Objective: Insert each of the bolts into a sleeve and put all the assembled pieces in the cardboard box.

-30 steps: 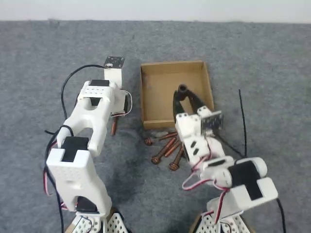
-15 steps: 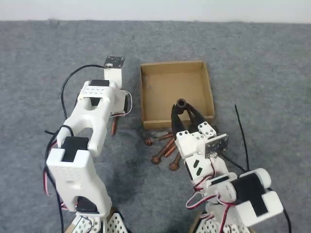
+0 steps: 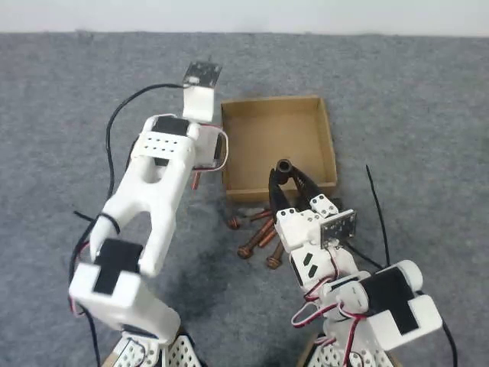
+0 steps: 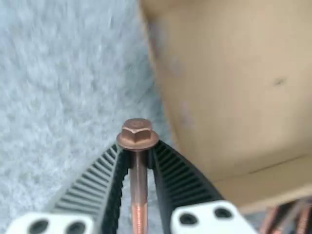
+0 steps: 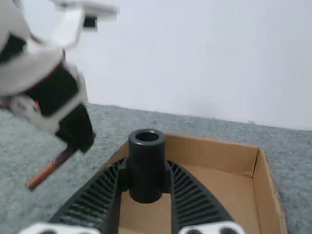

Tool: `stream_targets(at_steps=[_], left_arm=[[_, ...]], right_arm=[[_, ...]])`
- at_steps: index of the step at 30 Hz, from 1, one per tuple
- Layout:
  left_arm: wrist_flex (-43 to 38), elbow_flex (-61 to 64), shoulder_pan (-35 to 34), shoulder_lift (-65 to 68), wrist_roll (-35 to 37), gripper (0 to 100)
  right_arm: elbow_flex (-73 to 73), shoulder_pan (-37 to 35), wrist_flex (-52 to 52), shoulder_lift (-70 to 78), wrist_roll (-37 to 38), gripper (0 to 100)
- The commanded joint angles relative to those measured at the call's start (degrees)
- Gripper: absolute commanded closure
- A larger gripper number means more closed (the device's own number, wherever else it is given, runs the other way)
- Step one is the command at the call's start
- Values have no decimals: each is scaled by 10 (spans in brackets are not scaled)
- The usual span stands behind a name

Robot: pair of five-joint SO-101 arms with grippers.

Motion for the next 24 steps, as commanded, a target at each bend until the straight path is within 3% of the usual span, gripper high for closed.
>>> stream_targets(at_steps=[1,8,11,19,24], left_arm=[[-11,-32,34,-120,-2,989],[-36,-18,51,-195,-2,989],[-70,12,51,-211,33,989],[-278,182,52,-280,209,989],[-419,301,58,-334,276,989]], right_arm=[[-5,-15,15,-3,9,993],[-4,-45,16,-3,9,993],[-4,-58,16,-3,9,993],[-4,-76,17,-2,7,993],[-6,-85,40,-2,5,993]])
